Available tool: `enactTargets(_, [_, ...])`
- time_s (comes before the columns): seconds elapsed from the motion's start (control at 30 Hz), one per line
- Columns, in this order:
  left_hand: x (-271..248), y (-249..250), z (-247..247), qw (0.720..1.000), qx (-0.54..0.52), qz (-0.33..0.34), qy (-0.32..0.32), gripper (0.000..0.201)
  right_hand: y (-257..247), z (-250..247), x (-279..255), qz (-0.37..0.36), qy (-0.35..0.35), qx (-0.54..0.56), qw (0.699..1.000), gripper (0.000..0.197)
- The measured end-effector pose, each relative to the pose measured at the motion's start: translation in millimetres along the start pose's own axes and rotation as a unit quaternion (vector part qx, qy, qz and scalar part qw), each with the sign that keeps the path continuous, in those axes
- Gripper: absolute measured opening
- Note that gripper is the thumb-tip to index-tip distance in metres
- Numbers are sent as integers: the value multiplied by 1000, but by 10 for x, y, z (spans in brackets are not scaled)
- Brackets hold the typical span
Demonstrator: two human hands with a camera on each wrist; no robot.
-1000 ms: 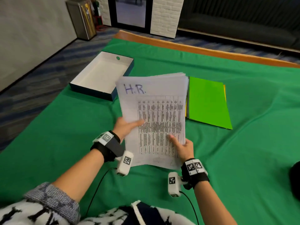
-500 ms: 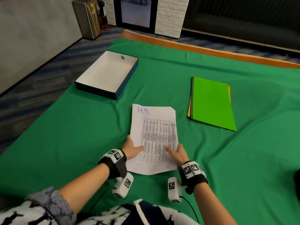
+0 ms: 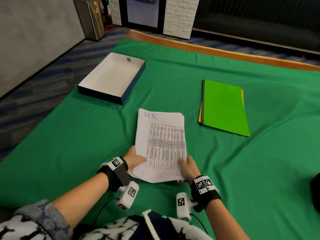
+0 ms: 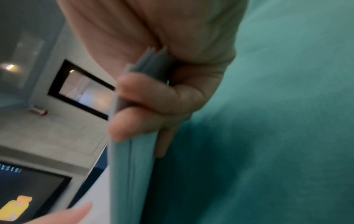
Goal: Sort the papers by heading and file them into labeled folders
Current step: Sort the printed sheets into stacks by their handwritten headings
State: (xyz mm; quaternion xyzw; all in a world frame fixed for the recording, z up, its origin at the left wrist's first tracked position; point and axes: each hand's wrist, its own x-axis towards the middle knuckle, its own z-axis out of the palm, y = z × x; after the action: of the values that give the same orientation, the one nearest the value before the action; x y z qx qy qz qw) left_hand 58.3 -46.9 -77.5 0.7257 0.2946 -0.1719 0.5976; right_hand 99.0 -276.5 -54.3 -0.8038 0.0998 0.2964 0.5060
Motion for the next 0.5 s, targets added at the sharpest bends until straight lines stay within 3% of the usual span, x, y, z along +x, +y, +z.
enactTargets(0.1, [-163, 163, -58, 996, 56, 62, 15, 54, 2, -58, 24, 0, 3, -43, 999, 42])
enactTargets(0.23, [-390, 394, -315, 979, 123, 160, 29, 58, -96, -294, 64, 25, 5, 98, 995, 48])
enactTargets(0.3, [-512, 539, -440, 964, 167, 202, 35, 57, -174, -431, 111, -52, 97, 99, 989, 77])
enactTargets(0.37, [-617, 690, -535, 948, 227, 221, 38, 51, -336, -619, 130, -146, 209, 17, 967, 113])
enactTargets(0.43, [-719, 861, -598, 929, 268, 249, 53, 39, -564, -825, 95, -174, 293, -60, 938, 139])
enactTargets(0.5, [-823, 1015, -633, 911, 288, 285, 70, 32, -729, -961, 67, -222, 280, -82, 930, 141])
